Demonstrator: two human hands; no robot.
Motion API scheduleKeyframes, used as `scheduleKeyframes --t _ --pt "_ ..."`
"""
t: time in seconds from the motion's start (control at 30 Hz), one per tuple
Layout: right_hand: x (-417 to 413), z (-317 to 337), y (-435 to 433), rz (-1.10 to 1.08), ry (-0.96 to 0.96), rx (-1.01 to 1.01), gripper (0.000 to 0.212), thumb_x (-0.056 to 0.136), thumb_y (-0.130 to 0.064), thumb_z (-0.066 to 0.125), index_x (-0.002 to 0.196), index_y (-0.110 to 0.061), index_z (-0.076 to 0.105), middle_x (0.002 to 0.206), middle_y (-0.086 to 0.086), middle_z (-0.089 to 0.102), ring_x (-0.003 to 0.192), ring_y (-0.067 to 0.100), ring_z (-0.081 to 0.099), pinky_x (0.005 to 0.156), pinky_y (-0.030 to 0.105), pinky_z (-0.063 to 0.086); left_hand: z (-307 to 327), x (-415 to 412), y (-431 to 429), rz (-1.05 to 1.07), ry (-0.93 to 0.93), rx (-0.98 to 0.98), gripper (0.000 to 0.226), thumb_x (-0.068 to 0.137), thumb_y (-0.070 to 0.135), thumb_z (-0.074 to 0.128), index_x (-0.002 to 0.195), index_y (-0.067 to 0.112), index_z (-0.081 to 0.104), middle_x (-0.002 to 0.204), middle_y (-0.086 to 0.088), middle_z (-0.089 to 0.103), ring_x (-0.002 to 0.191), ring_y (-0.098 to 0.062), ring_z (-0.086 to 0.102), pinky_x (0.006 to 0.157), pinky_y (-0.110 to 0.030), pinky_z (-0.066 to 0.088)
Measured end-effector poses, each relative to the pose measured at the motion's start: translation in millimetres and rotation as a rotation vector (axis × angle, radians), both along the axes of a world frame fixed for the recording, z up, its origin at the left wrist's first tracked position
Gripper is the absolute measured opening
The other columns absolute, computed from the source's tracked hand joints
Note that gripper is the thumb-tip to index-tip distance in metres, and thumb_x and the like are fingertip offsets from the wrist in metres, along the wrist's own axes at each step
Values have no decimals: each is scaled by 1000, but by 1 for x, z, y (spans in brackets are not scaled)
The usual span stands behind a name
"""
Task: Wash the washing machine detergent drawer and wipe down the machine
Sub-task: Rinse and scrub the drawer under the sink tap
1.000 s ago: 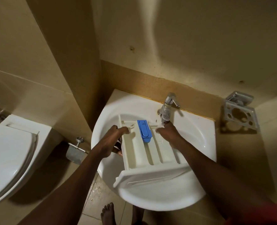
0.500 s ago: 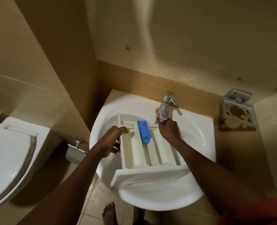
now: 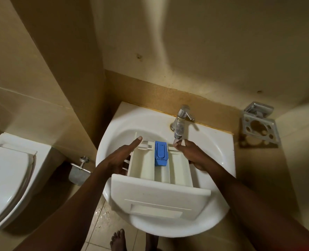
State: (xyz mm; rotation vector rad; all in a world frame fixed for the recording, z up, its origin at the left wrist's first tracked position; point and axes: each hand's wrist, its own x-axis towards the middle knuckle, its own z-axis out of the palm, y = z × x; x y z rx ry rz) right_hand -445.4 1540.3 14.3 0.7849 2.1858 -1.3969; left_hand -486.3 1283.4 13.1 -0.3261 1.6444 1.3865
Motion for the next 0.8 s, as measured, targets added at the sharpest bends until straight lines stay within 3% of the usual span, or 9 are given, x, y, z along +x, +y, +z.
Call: scheduleKeyframes --t 0.1,0.2,0.37,0.47,0.6,0.7,0.8 --pt "12 1 5 -103 7 -30 27 100 -33 48 121 -18 56 113 7 63 93 18 60 66 28 47 6 0 -2 -50 -15 42 73 72 80 51 121 26 57 120 -17 65 103 -34 66 75 -39 59" --pt "24 0 5 -232 -3 -41 20 101 -26 47 111 -13 56 99 10 62 77 18 59 58 26 47 8 2 -9 -72 -42 53 77 71 77 52 131 28 49 126 -15 61 108 -35 67 86 -45 58" --pt "44 2 3 -443 21 -132 15 97 -24 54 91 -11 57 86 12 66 72 25 66 55 32 54 10 8 -26 86 -10 139 70 77 74 50 130 29 57 122 -13 67 104 -31 70 84 -44 57" --pt "62 2 3 -536 64 -159 19 98 -22 53 84 -9 56 87 17 65 74 28 65 50 33 53 12 8 -41 222 87 177 77 73 83 46 129 31 59 124 -7 69 114 -29 65 97 -46 50" --pt "72 1 -6 -597 90 -137 20 97 -19 52 80 -10 57 87 18 64 74 30 65 51 35 54 28 19 -36 173 228 109 97 54 93 55 132 36 55 131 3 61 127 -21 51 112 -43 36" --pt "70 1 -17 -633 105 -142 18 96 -19 53 82 -9 56 90 19 64 74 29 65 51 36 55 40 29 -17 195 329 2 101 61 79 67 146 35 33 143 -2 47 118 -17 54 90 -30 40" --pt "68 3 -22 -632 116 -141 19 96 -20 52 80 -10 56 90 18 64 73 29 64 47 33 53 40 35 -2 446 339 -67 107 67 51 84 150 31 20 121 -17 59 88 -14 59 61 -21 40"
